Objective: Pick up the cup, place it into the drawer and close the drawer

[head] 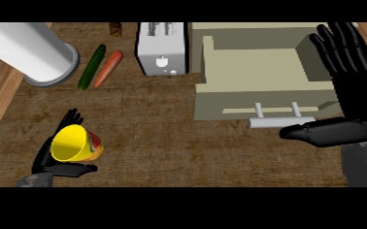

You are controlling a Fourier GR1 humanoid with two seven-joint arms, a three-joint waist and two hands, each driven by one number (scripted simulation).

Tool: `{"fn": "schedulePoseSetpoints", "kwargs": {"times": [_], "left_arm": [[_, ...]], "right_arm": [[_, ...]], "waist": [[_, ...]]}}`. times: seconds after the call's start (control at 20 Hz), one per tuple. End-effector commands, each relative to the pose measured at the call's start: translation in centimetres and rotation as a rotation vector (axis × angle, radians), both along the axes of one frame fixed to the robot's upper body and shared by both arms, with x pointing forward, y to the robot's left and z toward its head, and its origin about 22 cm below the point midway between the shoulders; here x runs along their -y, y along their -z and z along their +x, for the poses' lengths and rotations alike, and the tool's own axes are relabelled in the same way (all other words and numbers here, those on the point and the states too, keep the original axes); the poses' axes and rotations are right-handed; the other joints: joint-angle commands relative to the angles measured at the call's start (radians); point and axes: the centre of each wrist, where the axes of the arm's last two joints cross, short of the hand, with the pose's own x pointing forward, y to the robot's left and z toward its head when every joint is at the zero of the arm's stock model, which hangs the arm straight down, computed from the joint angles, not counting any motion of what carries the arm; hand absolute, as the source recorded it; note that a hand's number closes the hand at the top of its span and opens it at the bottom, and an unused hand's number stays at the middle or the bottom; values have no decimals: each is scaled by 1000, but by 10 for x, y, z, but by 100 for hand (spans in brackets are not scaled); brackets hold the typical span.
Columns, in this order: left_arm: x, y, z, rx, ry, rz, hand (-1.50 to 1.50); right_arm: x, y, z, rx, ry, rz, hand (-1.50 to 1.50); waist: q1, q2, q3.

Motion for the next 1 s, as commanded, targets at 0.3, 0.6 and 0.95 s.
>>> {"fn": "schedulePoseSetpoints", "kwargs": {"times": [0.3,0.6,0.95], "left_arm": [[13,4,4,111,170,-286,150],[38,0,22,356,-7,31,150],[64,-21,66,462,-129,-154,150]], "right_arm": [[-4,12,-3,-3,1,-5,-150],[0,5,0,-2,7,-18,-150],[12,2,5,-14,7,18,-150]], "waist": [[1,1,-1],[4,-2,1],[5,-3,2]]}}
